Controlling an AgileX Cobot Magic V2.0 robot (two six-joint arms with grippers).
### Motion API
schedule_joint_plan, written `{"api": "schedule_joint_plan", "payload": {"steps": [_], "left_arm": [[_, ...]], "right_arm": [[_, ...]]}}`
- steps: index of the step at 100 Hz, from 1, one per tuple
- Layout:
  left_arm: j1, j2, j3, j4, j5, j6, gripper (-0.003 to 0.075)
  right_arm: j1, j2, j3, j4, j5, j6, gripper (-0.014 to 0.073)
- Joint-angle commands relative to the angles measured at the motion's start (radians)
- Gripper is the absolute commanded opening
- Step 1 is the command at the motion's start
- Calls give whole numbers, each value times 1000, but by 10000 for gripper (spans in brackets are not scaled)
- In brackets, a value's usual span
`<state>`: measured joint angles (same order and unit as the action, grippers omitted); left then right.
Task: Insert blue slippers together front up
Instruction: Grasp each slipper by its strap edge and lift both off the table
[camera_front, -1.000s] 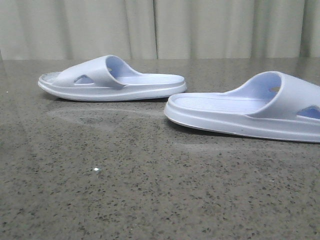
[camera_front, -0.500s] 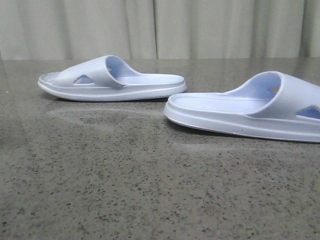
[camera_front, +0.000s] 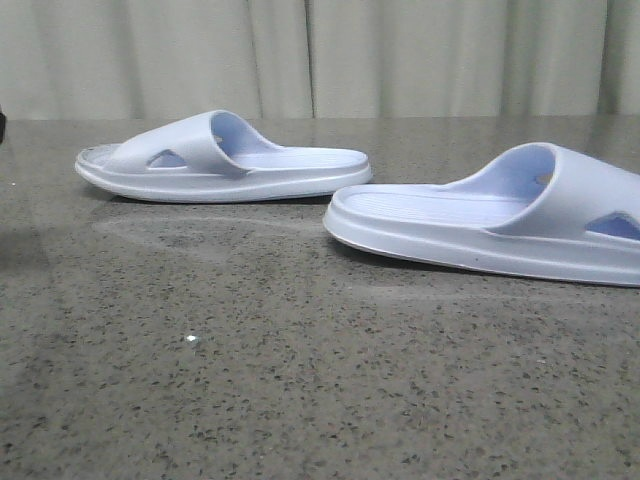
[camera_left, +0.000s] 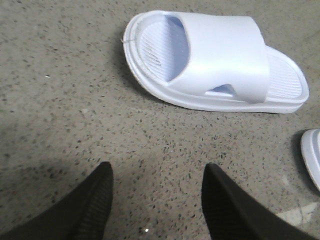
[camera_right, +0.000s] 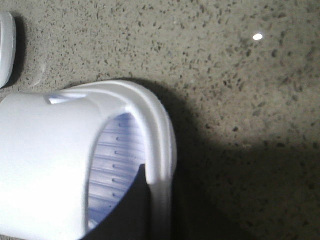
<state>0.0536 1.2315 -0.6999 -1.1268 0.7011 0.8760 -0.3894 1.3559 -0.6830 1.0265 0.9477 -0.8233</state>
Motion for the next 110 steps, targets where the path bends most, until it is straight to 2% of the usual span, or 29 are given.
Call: {"api": "schedule_joint_plan", "payload": {"steps": [1, 58, 98, 110], "left_arm": [[-4, 52, -63, -109, 37, 44, 352], [-4, 434, -414, -133, 149, 52, 352], [-4, 565, -454, -181, 222, 80, 346], [-4, 586, -456, -194, 248, 90, 302]], "right_arm": [[-6, -17, -18, 17, 13, -20, -107], [-6, -17, -18, 17, -13, -20, -107], [-6, -17, -18, 17, -23, -20, -107], [-6, -17, -18, 17, -22, -20, -107]]}}
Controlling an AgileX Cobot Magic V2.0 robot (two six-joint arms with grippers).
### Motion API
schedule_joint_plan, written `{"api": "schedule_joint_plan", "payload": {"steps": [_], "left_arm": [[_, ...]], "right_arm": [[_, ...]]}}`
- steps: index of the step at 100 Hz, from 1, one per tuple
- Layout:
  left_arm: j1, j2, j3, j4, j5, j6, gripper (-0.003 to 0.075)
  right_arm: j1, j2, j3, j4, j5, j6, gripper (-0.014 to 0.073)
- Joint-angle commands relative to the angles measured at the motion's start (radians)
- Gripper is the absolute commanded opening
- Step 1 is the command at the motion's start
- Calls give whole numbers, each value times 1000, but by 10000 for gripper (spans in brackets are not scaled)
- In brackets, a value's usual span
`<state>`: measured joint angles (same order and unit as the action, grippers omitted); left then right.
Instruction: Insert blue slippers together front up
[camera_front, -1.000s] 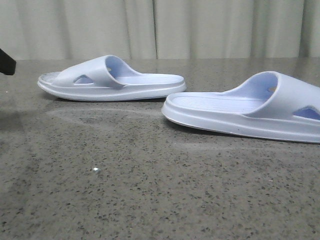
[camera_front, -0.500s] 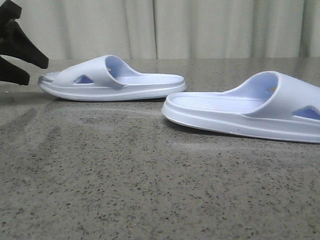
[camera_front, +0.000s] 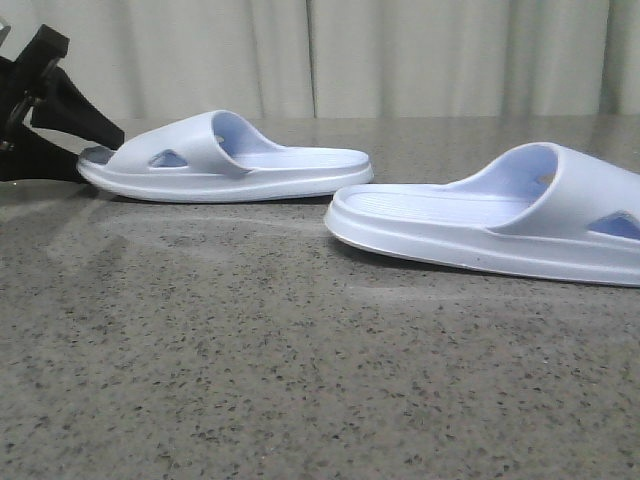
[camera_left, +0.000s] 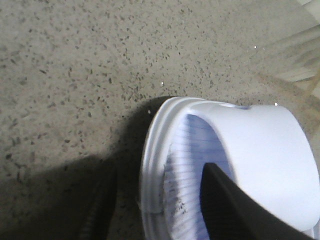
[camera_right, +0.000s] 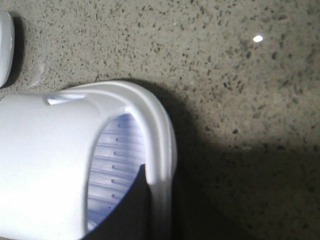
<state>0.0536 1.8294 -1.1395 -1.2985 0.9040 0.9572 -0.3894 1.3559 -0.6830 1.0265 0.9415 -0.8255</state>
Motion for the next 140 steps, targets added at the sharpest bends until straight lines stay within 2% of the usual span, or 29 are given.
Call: {"api": "schedule_joint_plan", "payload": {"steps": [1, 12, 25, 46, 59, 82, 113, 140], "left_arm": [[-4, -12, -16, -22, 45, 9, 293], [-4, -8, -16, -20, 68, 16, 200], [-4, -8, -16, -20, 100, 16, 16], [33, -30, -18, -44, 195, 19, 15], [69, -95, -18, -51, 204, 20, 15], [135, -245, -18, -69, 269, 5, 15], [182, -323, -18, -71, 315, -48, 15], [214, -334, -18, -15, 248, -73, 15]], "right_arm": [[-6, -17, -18, 17, -15, -18, -107], [-6, -17, -18, 17, -15, -18, -107], [-6, -17, -18, 17, -15, -18, -107], [-6, -17, -20, 54, -2, -18, -107], [-6, -25, -41, 102, 39, -37, -107], [-6, -27, -170, 218, 163, -37, -107], [-6, -27, -337, 376, 323, -37, -106], [-6, -27, -428, 257, 312, 22, -106]]}}
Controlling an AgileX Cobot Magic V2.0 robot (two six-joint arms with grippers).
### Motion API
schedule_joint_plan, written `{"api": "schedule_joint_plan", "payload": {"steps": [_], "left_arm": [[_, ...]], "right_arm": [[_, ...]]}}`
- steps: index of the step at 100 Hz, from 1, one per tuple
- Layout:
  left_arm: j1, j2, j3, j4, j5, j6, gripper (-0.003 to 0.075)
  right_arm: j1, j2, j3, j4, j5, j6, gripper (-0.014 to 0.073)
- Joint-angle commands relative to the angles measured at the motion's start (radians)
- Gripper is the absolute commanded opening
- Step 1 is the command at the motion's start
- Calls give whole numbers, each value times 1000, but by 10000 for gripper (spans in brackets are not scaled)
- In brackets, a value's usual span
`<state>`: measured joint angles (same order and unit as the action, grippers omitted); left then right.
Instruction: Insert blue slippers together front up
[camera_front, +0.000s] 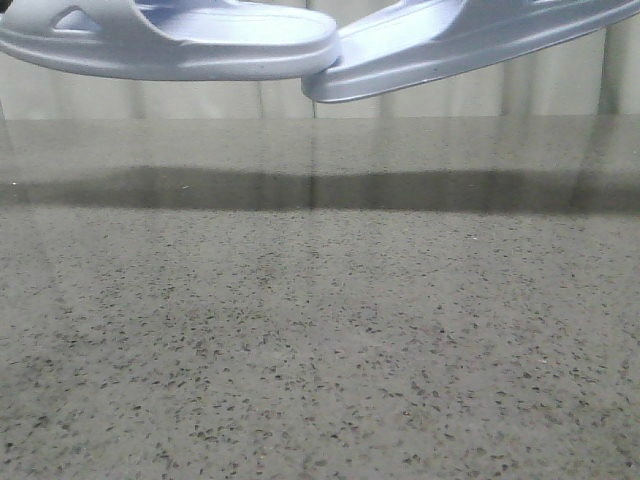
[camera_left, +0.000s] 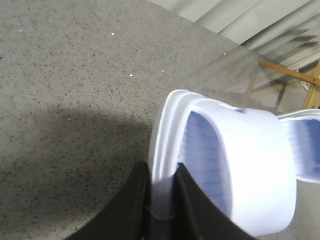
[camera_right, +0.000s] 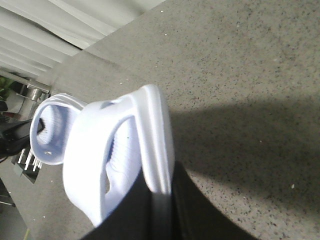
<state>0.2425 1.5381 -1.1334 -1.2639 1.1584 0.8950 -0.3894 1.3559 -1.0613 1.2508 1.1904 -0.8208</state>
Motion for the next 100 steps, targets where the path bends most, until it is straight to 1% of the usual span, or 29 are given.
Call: {"api": "schedule_joint_plan", "payload": {"steps": [1, 25, 39, 51, 60, 70, 88, 100], "left_arm": [[27, -43, -24, -49, -6, -11, 15], [97, -43, -24, -49, 20, -11, 15], [103, -43, -24, -64, 49, -13, 15], [101, -43, -24, -133, 109, -13, 15], [101, -43, -24, -152, 109, -33, 15], [82, -43, -24, -150, 109, -35, 15], [36, -43, -24, -161, 109, -37, 15], [9, -43, -24, -161, 109, -41, 15]], "right_arm": [[-6, -27, -49, 30, 63, 19, -106], [-6, -27, -51, 34, 52, 19, -106], [-6, -27, -56, 78, 70, 19, -106], [-4, -20, -56, 90, 74, 15, -106], [0, -5, -56, 117, 86, 1, -106], [16, 16, -56, 161, 98, -25, -106], [63, 48, -56, 172, 70, -66, -106], [95, 72, -56, 212, 56, -108, -106]]}}
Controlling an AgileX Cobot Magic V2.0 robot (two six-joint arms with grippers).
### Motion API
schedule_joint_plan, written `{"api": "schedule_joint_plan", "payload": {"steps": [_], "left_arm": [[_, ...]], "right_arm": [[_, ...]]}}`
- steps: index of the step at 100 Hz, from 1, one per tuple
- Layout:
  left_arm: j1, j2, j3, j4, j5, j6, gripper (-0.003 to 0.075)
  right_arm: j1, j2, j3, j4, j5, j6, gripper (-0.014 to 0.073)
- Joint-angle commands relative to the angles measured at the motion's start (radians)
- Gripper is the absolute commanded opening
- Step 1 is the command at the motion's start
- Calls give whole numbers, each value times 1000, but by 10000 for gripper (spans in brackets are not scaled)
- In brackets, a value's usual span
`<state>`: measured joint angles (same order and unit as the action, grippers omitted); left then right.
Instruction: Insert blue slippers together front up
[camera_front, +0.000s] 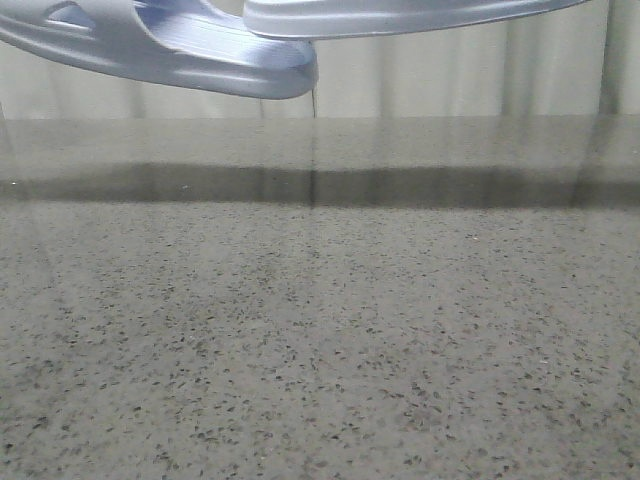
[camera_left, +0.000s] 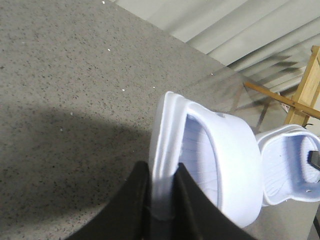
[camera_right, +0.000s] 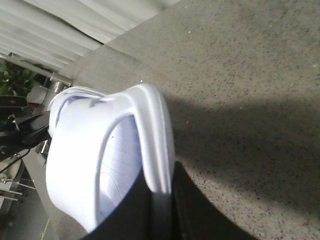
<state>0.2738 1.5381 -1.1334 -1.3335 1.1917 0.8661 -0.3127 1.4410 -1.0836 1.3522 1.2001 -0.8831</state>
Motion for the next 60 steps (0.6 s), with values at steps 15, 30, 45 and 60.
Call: {"api": "schedule_joint_plan", "payload": {"steps": [15, 30, 45, 60], "left_arm": [[-49, -43, -24, -93, 75, -31, 15], [-80, -43, -24, -107, 75, -45, 15], [-110, -43, -24, -133, 75, -47, 15], [-139, -43, -24, -144, 75, -50, 15]], "right_arm": [[58, 32, -34, 120, 21, -70, -107], [108, 77, -34, 157, 14, -107, -106], [162, 127, -34, 197, 4, -119, -106], [220, 167, -35, 217, -16, -134, -106]]}}
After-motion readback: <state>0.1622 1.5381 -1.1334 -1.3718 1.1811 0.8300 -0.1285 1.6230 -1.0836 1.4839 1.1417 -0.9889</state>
